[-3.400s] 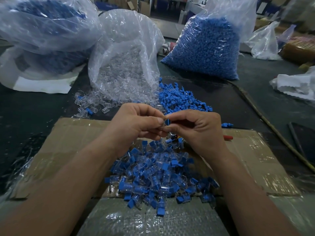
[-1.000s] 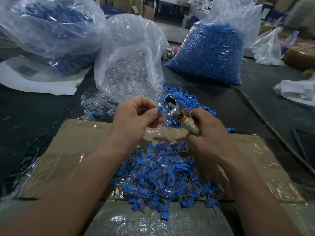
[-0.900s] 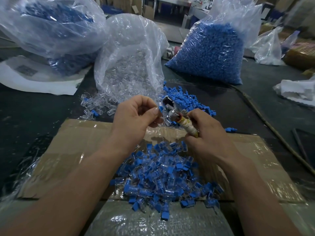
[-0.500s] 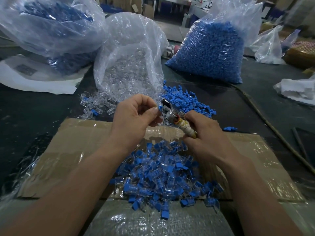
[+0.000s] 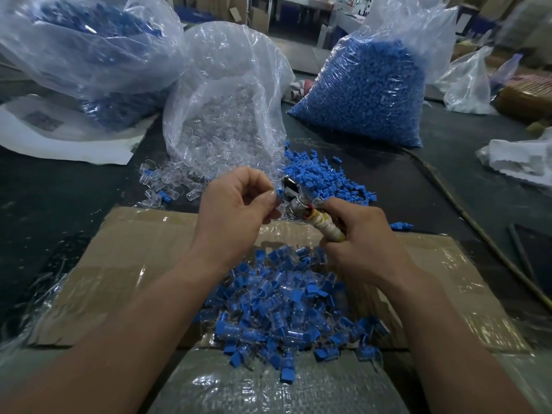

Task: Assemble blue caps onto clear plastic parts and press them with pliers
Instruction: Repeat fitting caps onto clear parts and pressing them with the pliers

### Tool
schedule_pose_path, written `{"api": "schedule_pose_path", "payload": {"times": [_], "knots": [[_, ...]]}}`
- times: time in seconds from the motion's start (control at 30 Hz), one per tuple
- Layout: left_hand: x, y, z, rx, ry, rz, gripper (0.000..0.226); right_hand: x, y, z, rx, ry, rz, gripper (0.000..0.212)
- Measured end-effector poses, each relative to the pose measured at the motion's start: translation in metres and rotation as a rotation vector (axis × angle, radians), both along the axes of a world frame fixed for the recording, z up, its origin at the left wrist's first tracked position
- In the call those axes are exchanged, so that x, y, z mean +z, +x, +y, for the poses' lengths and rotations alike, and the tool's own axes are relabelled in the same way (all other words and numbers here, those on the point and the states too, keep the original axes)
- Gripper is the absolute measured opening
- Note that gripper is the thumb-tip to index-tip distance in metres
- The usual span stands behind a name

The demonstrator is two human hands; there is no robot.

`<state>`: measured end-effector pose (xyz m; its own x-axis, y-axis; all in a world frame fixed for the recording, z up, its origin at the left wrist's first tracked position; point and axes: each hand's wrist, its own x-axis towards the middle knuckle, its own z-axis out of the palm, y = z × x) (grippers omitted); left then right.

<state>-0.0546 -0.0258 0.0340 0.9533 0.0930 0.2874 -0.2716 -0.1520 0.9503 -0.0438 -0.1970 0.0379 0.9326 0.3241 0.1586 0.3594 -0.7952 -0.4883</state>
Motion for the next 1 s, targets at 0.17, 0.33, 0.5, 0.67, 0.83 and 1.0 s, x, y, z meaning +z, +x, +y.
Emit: {"api": "schedule_pose_path", "payload": {"times": [0.17, 0.33, 0.5, 0.67, 0.83, 1.0], "knots": [[0.000, 0.001, 0.000, 0.029, 0.011, -0.017, 0.025, -0.001, 0.000, 0.001, -0.013, -0.006, -0.032, 0.033], [-0.003, 0.002, 0.001, 0.050, 0.029, -0.006, 0.026, -0.004, 0.003, 0.000, -0.004, -0.031, -0.038, 0.028], [-0.001, 0.006, 0.010, 0.011, -0.101, 0.082, 0.020, -0.002, 0.009, -0.015, -0.073, -0.037, -0.045, 0.032], [0.007, 0.002, 0.018, -0.244, -0.063, 0.239, 0.006, 0.000, 0.018, -0.035, -0.211, -0.045, 0.021, 0.027], [0.009, 0.001, 0.020, -0.497, 0.032, 0.375, 0.011, -0.007, 0.024, -0.049, -0.259, -0.160, 0.154, 0.054], [0.008, 0.000, 0.021, -0.720, 0.121, 0.383, 0.015, -0.012, 0.027, -0.048, -0.244, -0.222, 0.233, 0.075]]}}
